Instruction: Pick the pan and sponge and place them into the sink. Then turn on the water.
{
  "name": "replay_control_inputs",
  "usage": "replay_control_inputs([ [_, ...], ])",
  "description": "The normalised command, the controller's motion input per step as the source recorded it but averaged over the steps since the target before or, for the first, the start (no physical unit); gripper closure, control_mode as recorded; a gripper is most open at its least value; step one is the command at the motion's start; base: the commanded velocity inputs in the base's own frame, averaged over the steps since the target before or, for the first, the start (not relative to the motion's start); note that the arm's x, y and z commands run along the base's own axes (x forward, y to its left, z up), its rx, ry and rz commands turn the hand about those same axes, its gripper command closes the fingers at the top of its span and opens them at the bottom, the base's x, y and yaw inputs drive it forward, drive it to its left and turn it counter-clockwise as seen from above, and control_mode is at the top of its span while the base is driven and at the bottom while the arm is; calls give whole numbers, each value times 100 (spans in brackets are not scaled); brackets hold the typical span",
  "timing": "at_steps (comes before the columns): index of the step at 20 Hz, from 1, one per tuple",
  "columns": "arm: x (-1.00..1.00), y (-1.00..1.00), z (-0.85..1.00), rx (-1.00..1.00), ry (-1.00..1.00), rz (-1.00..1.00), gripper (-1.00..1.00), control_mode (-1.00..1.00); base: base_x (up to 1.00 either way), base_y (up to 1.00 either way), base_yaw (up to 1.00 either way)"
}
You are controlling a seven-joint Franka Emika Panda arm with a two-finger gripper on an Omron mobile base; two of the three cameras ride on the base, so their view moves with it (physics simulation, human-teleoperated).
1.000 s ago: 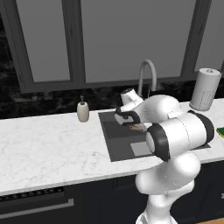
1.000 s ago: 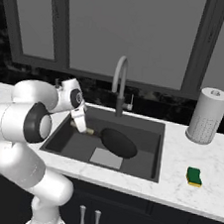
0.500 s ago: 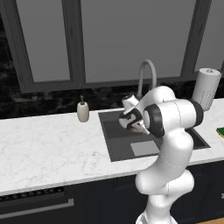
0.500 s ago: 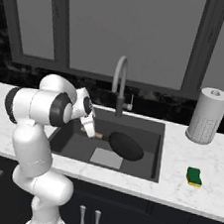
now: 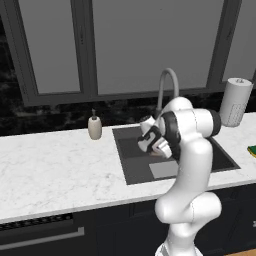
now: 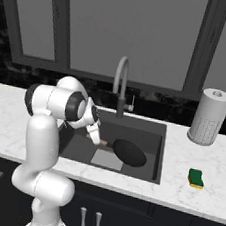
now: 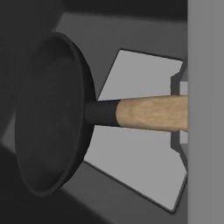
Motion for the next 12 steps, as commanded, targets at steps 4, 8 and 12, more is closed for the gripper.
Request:
replay_control_inputs([
  [4,36,0,-50,0,0,0,100,-100,0,0,0],
  [8,42,0,-49,0,1,0,100,-100,0,0,0],
  [12,55,0,-43,0,1,0,100,-100,0,0,0],
])
